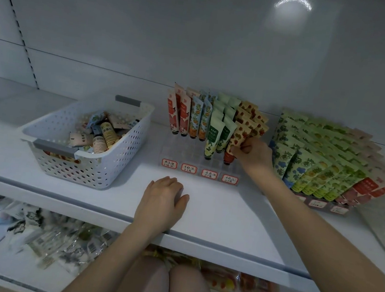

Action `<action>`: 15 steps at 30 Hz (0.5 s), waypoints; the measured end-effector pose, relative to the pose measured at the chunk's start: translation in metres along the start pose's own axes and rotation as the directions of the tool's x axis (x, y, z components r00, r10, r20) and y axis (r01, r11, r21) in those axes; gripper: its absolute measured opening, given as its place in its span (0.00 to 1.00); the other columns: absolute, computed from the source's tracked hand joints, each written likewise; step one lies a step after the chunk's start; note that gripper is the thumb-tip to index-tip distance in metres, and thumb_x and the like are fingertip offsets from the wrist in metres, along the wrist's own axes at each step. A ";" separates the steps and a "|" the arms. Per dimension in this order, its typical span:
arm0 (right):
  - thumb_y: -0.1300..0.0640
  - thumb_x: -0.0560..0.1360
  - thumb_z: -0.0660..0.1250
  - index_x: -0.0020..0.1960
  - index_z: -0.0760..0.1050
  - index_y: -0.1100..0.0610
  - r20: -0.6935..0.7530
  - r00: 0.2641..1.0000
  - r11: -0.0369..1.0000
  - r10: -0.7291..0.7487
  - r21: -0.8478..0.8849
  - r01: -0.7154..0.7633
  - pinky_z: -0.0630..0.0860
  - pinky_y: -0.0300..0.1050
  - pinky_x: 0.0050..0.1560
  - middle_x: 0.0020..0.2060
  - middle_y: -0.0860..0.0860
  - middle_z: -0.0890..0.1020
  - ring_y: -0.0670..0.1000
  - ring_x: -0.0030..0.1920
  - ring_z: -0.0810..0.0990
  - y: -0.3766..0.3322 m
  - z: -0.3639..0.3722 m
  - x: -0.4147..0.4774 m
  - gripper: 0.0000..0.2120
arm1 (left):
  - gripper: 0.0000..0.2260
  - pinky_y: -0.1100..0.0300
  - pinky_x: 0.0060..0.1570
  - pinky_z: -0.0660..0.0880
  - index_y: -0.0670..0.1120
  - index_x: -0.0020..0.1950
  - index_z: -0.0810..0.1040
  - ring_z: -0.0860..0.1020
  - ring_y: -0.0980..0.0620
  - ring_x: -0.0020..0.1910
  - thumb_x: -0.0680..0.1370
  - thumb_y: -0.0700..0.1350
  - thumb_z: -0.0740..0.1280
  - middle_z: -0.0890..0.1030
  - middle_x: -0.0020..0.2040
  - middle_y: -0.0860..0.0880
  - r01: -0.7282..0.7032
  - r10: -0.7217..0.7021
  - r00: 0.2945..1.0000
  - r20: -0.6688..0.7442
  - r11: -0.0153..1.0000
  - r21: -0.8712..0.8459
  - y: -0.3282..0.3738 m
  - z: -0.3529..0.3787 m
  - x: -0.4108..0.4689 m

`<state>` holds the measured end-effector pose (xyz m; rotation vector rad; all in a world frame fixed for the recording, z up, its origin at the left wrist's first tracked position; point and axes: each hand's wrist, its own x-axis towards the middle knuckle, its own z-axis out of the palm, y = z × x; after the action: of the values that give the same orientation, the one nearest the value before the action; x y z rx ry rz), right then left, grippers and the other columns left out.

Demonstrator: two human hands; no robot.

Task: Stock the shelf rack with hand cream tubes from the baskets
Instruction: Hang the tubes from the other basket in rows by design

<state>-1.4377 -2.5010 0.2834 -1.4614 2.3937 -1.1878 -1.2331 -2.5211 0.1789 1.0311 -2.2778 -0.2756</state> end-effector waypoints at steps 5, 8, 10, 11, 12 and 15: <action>0.60 0.74 0.67 0.48 0.75 0.70 0.008 1.000 1.000 -0.006 0.002 0.006 0.69 0.44 0.41 0.43 0.63 0.81 0.59 0.47 0.79 0.000 -0.001 -0.002 0.12 | 0.12 0.57 0.38 0.66 0.43 0.35 0.74 0.70 0.50 0.33 0.74 0.48 0.61 0.73 0.32 0.50 -0.009 0.009 1.000 -0.014 1.000 0.001 0.000 -0.001 0.000; 0.59 0.74 0.67 0.47 0.75 0.68 0.017 1.000 1.000 -0.006 0.005 0.006 0.69 0.42 0.40 0.41 0.60 0.80 0.56 0.43 0.78 0.000 -0.001 -0.003 0.10 | 0.11 0.58 0.39 0.64 0.42 0.35 0.74 0.70 0.51 0.34 0.74 0.46 0.63 0.73 0.32 0.50 -0.018 0.018 1.000 -0.020 1.000 0.003 0.001 -0.001 0.000; 0.59 0.74 0.67 0.46 0.75 0.67 0.022 1.000 1.000 -0.004 0.005 0.004 0.68 0.40 0.40 0.40 0.59 0.80 0.52 0.40 0.76 0.001 -0.001 -0.003 0.09 | 0.10 0.57 0.40 0.66 0.42 0.37 0.76 0.71 0.50 0.35 0.75 0.46 0.65 0.74 0.34 0.49 -0.019 0.019 1.000 -0.013 1.000 0.004 0.001 -0.001 -0.001; 0.59 0.73 0.68 0.44 0.75 0.65 0.023 1.000 1.000 -0.004 0.002 0.004 0.68 0.39 0.40 0.39 0.58 0.79 0.50 0.40 0.75 0.002 -0.001 -0.003 0.08 | 0.09 0.57 0.40 0.67 0.42 0.37 0.76 0.72 0.50 0.36 0.75 0.46 0.65 0.75 0.34 0.49 -0.017 0.017 1.000 -0.008 1.000 0.007 0.001 -0.001 -0.001; 0.59 0.73 0.68 0.43 0.74 0.64 0.024 1.000 1.000 -0.003 -0.003 0.003 0.68 0.39 0.40 0.37 0.56 0.78 0.50 0.40 0.75 0.002 -0.001 -0.003 0.07 | 0.09 0.56 0.40 0.68 0.42 0.38 0.77 0.72 0.50 0.36 0.75 0.46 0.65 0.75 0.35 0.49 -0.015 0.015 1.000 -0.003 1.000 0.009 0.001 -0.001 -0.001; 0.58 0.73 0.68 0.39 0.74 0.61 0.032 0.999 0.999 -0.005 -0.033 0.006 0.67 0.39 0.38 0.32 0.52 0.77 0.50 0.38 0.75 0.002 -0.003 -0.005 0.08 | 0.09 0.57 0.40 0.66 0.42 0.36 0.75 0.71 0.50 0.34 0.74 0.45 0.65 0.74 0.33 0.50 -0.011 0.011 1.000 0.000 1.000 0.007 0.001 -0.002 -0.001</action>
<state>-1.4374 -2.4951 0.2827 -1.4859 2.4016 -1.1225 -1.2320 -2.5197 0.1804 1.0214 -2.2855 -0.2628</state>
